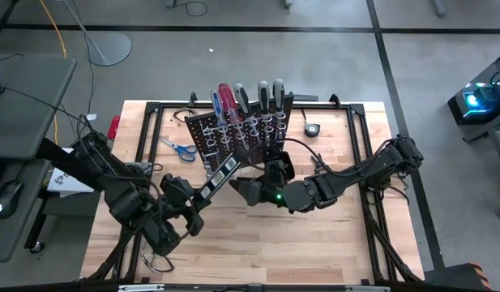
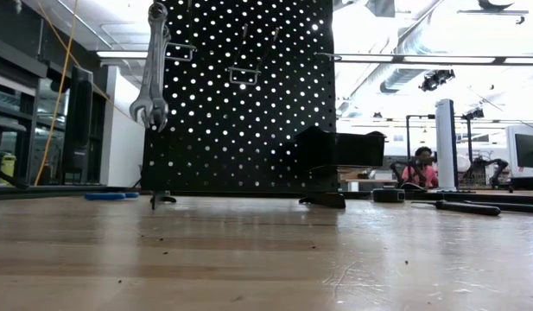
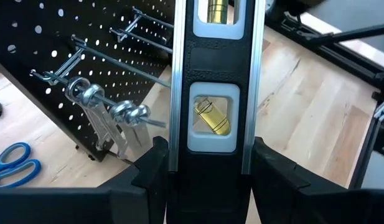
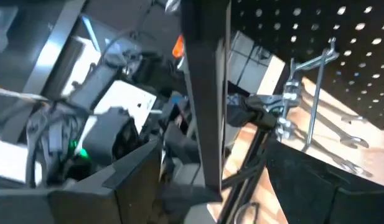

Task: Hang tools onto peg board
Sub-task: Hang the black spirit level on the pegboard

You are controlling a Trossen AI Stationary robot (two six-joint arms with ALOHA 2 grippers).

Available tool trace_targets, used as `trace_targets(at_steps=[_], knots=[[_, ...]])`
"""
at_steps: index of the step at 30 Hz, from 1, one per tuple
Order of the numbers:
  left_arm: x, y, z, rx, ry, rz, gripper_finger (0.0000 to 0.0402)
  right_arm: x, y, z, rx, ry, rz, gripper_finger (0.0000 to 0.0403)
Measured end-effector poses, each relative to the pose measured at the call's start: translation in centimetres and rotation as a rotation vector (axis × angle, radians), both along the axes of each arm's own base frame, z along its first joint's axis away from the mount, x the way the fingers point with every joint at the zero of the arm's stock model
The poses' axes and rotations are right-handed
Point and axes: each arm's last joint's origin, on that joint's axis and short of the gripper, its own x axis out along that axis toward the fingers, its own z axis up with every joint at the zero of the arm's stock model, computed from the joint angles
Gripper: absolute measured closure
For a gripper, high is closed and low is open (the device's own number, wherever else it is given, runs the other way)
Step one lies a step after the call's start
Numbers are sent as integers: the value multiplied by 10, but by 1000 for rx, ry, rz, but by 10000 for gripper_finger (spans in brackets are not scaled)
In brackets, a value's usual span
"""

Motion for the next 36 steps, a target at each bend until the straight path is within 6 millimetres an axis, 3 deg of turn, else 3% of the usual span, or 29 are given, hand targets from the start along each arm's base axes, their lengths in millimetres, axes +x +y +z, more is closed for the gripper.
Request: trace_targets(at_steps=[19,23,27,28,36], knots=[[17,-15,1,-81,-107,-50,242,2,-9,0,-78,21,-79,142],[25,-20,1,-87,-133,-74,242,2,-9,1,-54,8,-104,209],[27,-19,-2,-72,-125,-67,242,0,-4,1,-53,6,-98,348],[28,-19,-2,-67,-124,-62,242,-1,-2,1,-59,4,-95,364],[30,-17,0,-59,-122,-83,242,-12,1,12,-171,44,3,365]])
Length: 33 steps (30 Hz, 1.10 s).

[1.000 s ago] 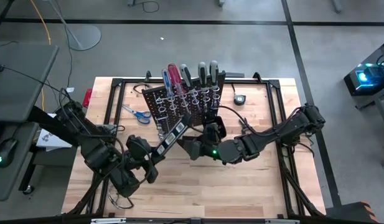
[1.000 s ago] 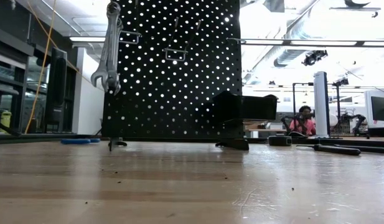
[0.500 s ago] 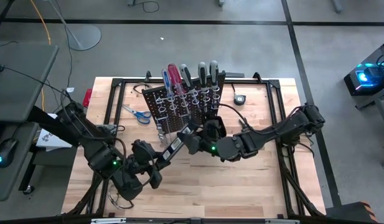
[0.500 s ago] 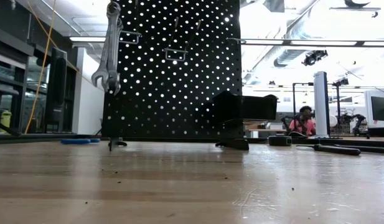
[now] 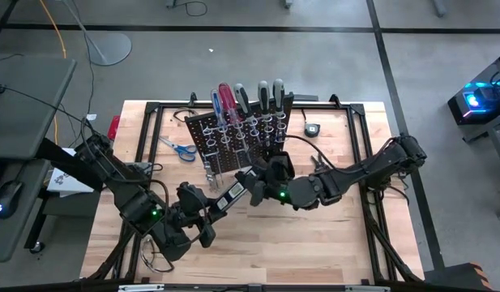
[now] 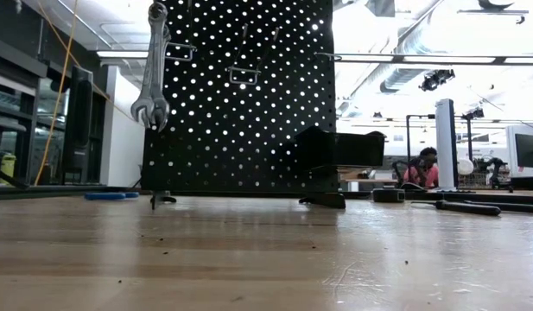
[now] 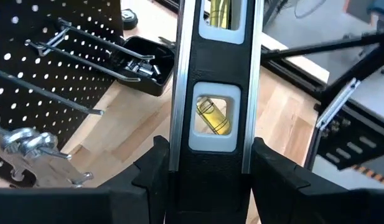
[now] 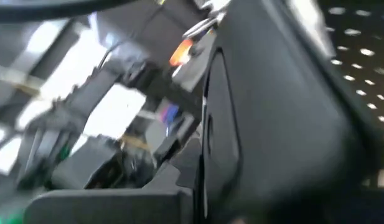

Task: Hang tools onto peg board
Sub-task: Hang the black spirit level on the pegboard

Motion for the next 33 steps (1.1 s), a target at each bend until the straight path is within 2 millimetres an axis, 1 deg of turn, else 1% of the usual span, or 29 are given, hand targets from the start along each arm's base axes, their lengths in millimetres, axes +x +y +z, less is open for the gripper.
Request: trace_targets(at_steps=[1,2,3,6,7,9,11,13,15,17,23,26,29,33], knots=[[0,0,0,-8,15,-20,231,-2,0,2,-41,16,40,365],[0,-1,0,-31,32,-43,210,-4,-1,5,-91,35,92,365],[-3,0,1,-53,61,-70,185,-7,-1,5,-147,77,176,365],[-11,-1,8,-138,109,-155,113,-15,-1,12,-245,110,360,365],[-13,-1,8,-157,132,-182,96,-17,-3,13,-283,135,392,365],[-17,-4,9,-175,148,-216,75,-18,-4,11,-354,165,419,365],[-22,-6,12,-170,114,-205,68,-17,-3,9,-423,187,438,365],[-23,-10,16,-160,35,-175,66,-15,-2,9,-465,172,465,365],[-20,-15,16,-144,-23,-186,67,-15,-1,10,-499,159,503,365],[-14,-16,13,-123,-37,-212,67,-14,-3,11,-524,149,521,365],[10,-3,22,-63,-122,-234,68,-10,-8,18,-552,58,570,365],[21,4,27,-71,-150,-269,67,-9,-9,22,-551,5,597,365],[28,10,25,-84,-137,-289,67,-8,-8,27,-558,-51,611,365],[38,15,27,-89,-153,-322,67,-8,-8,28,-571,-70,616,365]])
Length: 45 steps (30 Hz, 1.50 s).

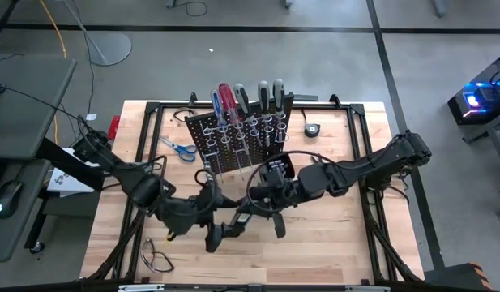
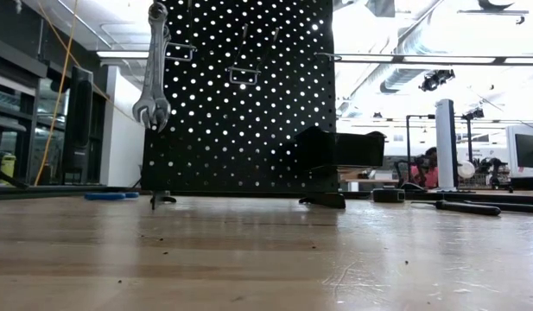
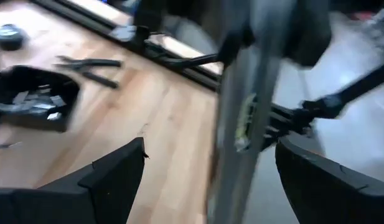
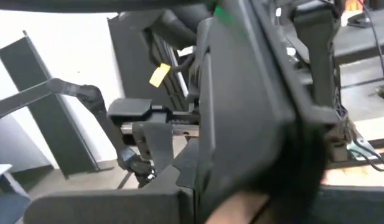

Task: Hang tools onto peg board
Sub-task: Hang the black spirit level on the pegboard

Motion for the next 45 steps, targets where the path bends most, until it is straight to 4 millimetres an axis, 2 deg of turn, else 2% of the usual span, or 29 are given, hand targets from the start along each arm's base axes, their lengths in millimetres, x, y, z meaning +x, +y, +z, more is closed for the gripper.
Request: trace_targets(at_steps=[4,7,10,14,15,21,25,30,33,36,40,45], knots=[[11,2,-2,-4,-8,-68,69,0,0,2,3,-24,6,365],[12,2,-3,-1,2,-69,98,0,0,2,-12,-20,6,365],[12,4,-2,16,-15,-30,178,0,0,3,-13,-31,6,365],[13,5,-2,36,-16,-43,350,0,-1,2,-17,-30,-6,361],[13,6,-2,39,-12,-43,362,0,-1,3,-14,-30,-11,348],[5,10,-11,54,95,6,360,-7,-5,11,-5,-38,-74,222],[-12,2,-21,90,190,57,360,-21,-10,23,-3,-41,-73,173],[-47,-21,-39,61,219,264,360,-42,-16,34,-14,6,-52,165],[-67,-42,-67,-41,100,376,360,-51,-20,36,-22,42,-85,166],[-76,-58,-100,-197,-60,437,360,-55,-23,38,-36,46,-127,165],[-72,-61,-137,-275,-194,453,360,-55,-24,38,-51,48,-145,165],[-43,-42,-154,-254,-230,358,360,-54,-27,37,-53,55,-184,165]])
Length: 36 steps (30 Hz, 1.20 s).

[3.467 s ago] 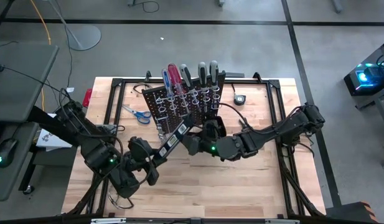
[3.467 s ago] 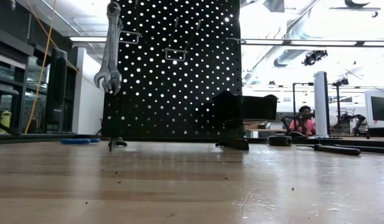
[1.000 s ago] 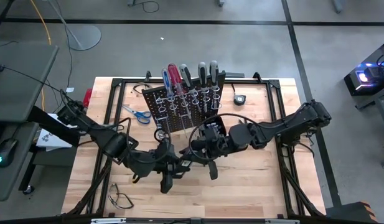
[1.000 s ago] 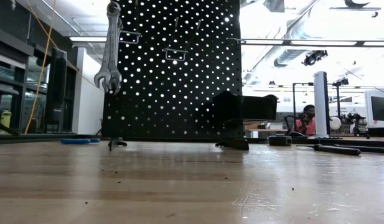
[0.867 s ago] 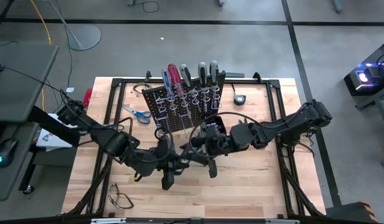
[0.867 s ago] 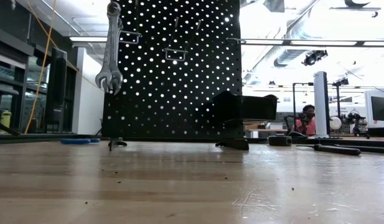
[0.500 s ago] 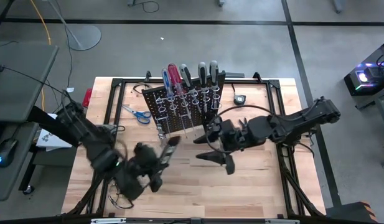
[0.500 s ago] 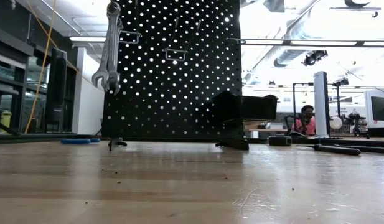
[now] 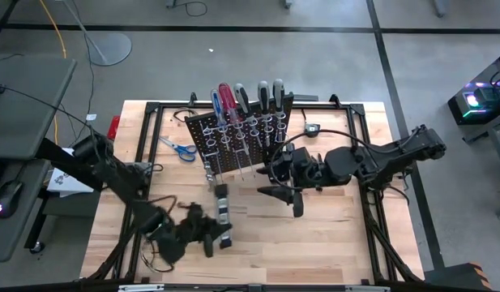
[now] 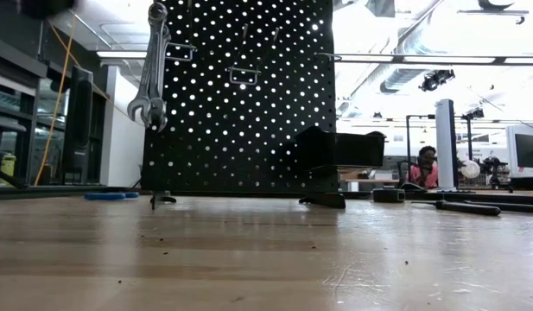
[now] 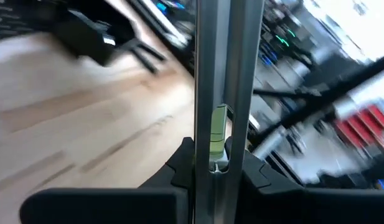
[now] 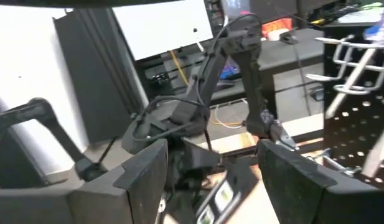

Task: Hang tools onto peg board
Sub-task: Hang the black spirit level on the pegboard

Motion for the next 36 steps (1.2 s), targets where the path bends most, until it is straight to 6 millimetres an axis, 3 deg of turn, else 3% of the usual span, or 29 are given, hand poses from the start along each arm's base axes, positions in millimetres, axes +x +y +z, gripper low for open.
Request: trace_targets(at_steps=[3,6,10,17,27,36], knots=[[19,17,-4,27,-28,-137,360,1,-2,0,2,4,-10,165],[24,29,-7,20,-72,-161,360,1,-3,-3,33,34,-16,164],[13,23,-5,2,-92,-192,360,0,-3,-8,44,77,-19,164],[-25,20,-41,-76,-92,-61,360,0,-3,-12,44,116,-39,164],[3,52,-37,-44,-161,-224,360,0,-5,-12,53,121,-81,164],[-15,35,-42,-68,-130,-169,360,-1,-4,-15,49,149,-82,164]])
